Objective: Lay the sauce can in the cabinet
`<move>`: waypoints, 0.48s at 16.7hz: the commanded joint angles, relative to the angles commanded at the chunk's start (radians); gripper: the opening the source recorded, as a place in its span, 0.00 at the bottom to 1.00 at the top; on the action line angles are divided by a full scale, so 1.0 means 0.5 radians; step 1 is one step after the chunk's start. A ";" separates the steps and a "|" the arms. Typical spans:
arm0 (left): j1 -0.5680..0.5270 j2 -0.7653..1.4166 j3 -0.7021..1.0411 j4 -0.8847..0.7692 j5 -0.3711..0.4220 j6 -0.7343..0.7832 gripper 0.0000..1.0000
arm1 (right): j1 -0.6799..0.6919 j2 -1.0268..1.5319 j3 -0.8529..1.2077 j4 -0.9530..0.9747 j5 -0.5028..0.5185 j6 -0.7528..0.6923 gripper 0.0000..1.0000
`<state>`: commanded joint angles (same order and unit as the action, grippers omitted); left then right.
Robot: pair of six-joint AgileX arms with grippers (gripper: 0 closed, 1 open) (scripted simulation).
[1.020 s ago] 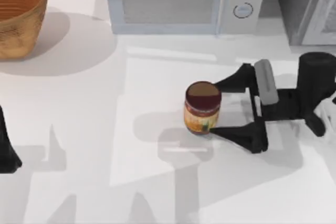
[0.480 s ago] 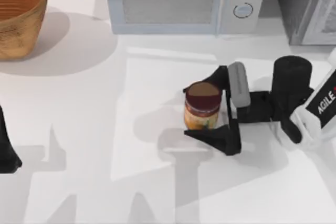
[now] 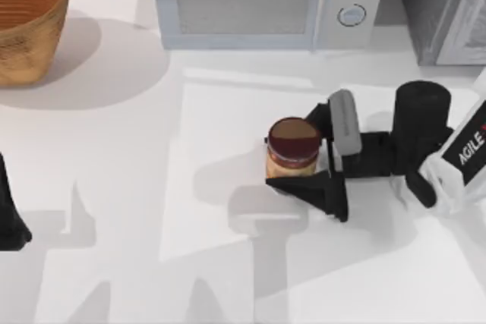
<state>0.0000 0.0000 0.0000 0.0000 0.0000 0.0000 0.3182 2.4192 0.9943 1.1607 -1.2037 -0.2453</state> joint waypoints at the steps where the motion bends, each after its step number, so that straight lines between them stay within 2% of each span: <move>1: 0.000 0.000 0.000 0.000 0.000 0.000 1.00 | 0.000 0.000 0.000 0.000 0.000 0.000 0.40; 6: 0.000 0.000 0.000 0.000 0.000 0.000 1.00 | 0.000 0.000 0.000 0.000 0.000 0.000 0.02; 8: 0.000 0.000 0.000 0.000 0.000 0.000 1.00 | 0.000 0.000 0.000 0.000 0.000 0.000 0.00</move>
<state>0.0000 0.0000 0.0000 0.0000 0.0000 0.0000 0.3182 2.4192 0.9943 1.1607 -1.2037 -0.2453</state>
